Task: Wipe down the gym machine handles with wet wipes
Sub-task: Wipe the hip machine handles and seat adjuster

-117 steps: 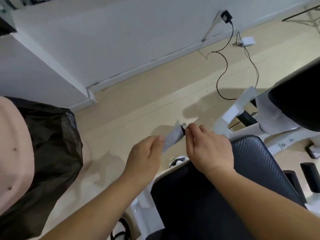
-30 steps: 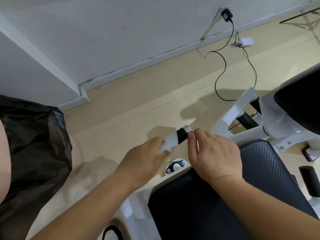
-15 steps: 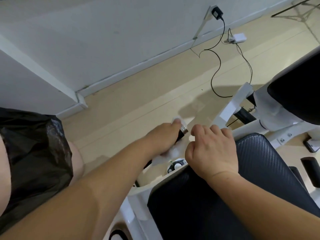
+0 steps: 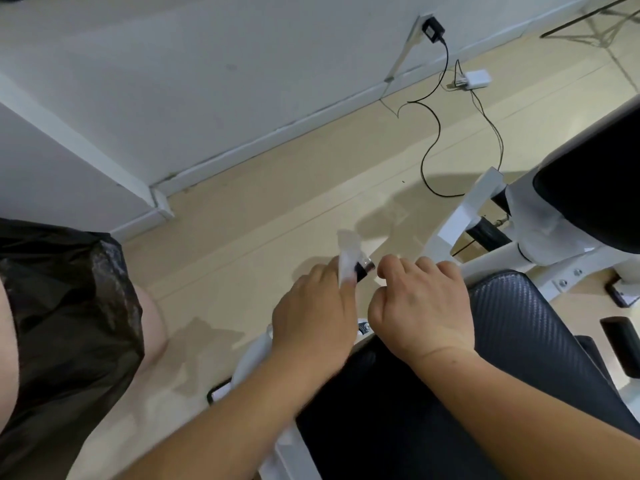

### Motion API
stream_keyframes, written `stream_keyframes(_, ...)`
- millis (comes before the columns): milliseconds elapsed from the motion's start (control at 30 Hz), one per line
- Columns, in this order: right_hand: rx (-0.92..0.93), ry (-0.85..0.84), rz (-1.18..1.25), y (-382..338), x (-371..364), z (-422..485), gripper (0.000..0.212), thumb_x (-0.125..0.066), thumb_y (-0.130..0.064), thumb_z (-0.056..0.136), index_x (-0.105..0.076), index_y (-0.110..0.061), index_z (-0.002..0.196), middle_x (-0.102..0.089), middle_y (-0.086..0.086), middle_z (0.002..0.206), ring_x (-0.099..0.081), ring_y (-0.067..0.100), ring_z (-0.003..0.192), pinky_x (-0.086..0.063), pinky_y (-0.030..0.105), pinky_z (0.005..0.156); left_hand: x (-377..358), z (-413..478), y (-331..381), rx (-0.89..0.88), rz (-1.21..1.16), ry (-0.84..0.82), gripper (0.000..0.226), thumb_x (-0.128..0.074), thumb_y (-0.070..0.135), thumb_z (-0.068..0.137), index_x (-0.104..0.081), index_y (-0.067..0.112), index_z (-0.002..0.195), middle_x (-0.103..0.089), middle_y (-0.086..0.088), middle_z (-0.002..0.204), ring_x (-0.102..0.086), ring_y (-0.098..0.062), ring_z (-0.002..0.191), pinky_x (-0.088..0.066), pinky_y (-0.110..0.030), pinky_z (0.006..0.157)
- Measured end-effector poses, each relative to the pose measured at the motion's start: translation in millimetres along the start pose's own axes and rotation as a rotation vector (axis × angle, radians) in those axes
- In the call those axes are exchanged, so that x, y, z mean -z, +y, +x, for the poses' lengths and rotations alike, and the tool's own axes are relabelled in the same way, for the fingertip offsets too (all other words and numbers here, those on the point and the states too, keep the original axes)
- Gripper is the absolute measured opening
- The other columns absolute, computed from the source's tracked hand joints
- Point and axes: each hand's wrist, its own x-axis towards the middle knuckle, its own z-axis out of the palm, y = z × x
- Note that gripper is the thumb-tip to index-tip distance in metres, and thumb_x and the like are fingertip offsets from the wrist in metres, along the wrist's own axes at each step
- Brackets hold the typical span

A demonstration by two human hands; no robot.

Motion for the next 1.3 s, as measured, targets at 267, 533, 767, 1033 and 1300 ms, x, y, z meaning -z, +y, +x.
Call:
stream_keyframes(267, 0.003, 0.058, 0.022, 0.6, -2.7, 0.5, 0.023, -0.036, -0.03, 0.08, -0.056, -0.021, 0.086, -0.062, -0.004, 0.071, -0.053, 0.026, 0.071, -0.029, 0.04, 0.072, 18.5, 52.7, 17.4, 0.223, -0.43, -0.341, 0.06, -0.023, 0.054, 0.108, -0.056, 0.018, 0.072, -0.065, -0.004, 0.082, -0.061, -0.025, 0.078, -0.044, -0.034, 0.073)
stream_keyframes(533, 0.01, 0.012, 0.027, 1.4, -0.9, 0.5, 0.032, -0.03, -0.034, 0.082, -0.058, -0.024, 0.094, -0.062, -0.006, 0.075, -0.055, 0.024, 0.074, -0.034, 0.04, 0.075, 36.9, -35.6, -30.3, -0.133, -0.262, 0.297, 0.053, -0.026, 0.052, 0.106, -0.029, 0.029, 0.058, -0.035, 0.01, 0.048, -0.036, -0.012, 0.047, -0.026, -0.028, 0.051)
stream_keyframes(767, -0.001, 0.047, 0.031, 0.2, -3.6, 0.1, 0.038, -0.022, -0.036, 0.081, -0.057, -0.024, 0.086, -0.064, -0.005, 0.073, -0.056, 0.024, 0.073, -0.032, 0.04, 0.074, 6.7, 25.3, 1.9, -0.153, 0.016, -0.161, 0.048, -0.032, 0.041, 0.107, -0.029, 0.033, 0.154, -0.057, 0.0, 0.139, -0.06, -0.033, 0.116, -0.05, -0.044, 0.09)
stream_keyframes(1033, 0.009, -0.013, 0.022, 1.2, -0.2, 2.0, 0.037, -0.02, -0.036, 0.082, -0.057, -0.028, 0.087, -0.063, -0.007, 0.076, -0.055, 0.021, 0.076, -0.035, 0.038, 0.077, 27.0, 58.1, -1.1, 0.334, -0.472, -0.545, 0.059, -0.032, 0.057, 0.103, -0.067, 0.012, 0.088, -0.063, -0.017, 0.076, -0.059, -0.028, 0.06, -0.047, -0.03, 0.059)
stream_keyframes(1300, 0.01, -0.048, 0.026, 1.2, 1.9, 1.3, 0.035, -0.024, -0.038, 0.085, -0.057, -0.029, 0.094, -0.065, -0.007, 0.082, -0.056, 0.02, 0.078, -0.036, 0.037, 0.077, 21.3, -51.5, -44.8, -0.034, -0.065, -0.043, 0.062, -0.021, 0.045, 0.099, -0.041, 0.026, 0.154, -0.052, 0.009, 0.149, -0.049, -0.016, 0.134, -0.04, -0.029, 0.107)
